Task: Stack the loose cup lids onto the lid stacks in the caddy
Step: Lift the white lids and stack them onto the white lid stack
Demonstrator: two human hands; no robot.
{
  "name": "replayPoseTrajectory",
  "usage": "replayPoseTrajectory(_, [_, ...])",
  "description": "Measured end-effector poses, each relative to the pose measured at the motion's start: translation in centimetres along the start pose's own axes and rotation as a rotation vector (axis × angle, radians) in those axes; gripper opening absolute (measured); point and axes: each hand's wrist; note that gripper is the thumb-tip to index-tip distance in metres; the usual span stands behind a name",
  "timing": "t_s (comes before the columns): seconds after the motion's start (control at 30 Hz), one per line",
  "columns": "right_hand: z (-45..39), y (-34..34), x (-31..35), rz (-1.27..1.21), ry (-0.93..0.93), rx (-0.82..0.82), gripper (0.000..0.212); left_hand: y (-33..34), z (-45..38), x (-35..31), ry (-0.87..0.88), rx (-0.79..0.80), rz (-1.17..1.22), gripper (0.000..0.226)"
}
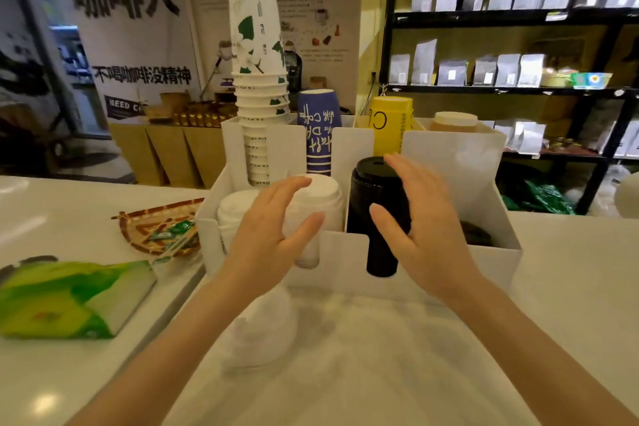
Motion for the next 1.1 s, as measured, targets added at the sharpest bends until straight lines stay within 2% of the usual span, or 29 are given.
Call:
replayPoseTrajectory(0.1, [1.0,1.8,2.0,-0.087,-0.083,0.076,0.056,-2.4,2.0,1.8,-0.111,0.025,-0.031,0.056])
replayPoseTrajectory(0.2, [2.4,3.6,3.5,-0.229,-0.086,0.225,0.058,-4.0,4.1,4.0,-0.243,0.109,-0.064,0.076])
replayPoseTrajectory(0.37, [4.8,6.6,3.6,-0.301,-0.018,0.589,0.066,-4.7,7.4,7.3,-0.404,0.269,-0.026,0.113])
replayPoseTrajectory(0.47, [6.0,7.7,3.5,-0.383,0.117,0.672,0.075,-4.1,8.6,8.2,-0.45,0.34,-0.094,0.126])
replayPoseTrajectory(0.63, [6.8,8.6,3.6,-0.513,0.158,0.668,0.088,-3.4,9.2,9.3,-0.384,0.383,-0.208,0.115])
replayPoseTrajectory(0.73, [7.2,8.9,3.5,-0.541,0.144,0.654,0.084,-3.3,9.3,9.4,-0.38,0.363,-0.196,0.104])
replayPoseTrajectory(0.9, [7.3,9.1,3.7,-0.593,0.178,0.596,0.08,-3.4,9.5,9.5,-0.351,0.302,-0.142,0.099])
replayPoseTrajectory(1.1, [7.0,8.9,3.7,-0.793,0.359,0.537,0.065,-3.9,9.5,8.7,-0.381,0.238,0.029,0.078])
Point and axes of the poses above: each hand's wrist, its own z-axis away from the middle knuckle, its own y-axis out of the palm, x = y × z, and after that the axes turned 13 degrees about -y, right-handed
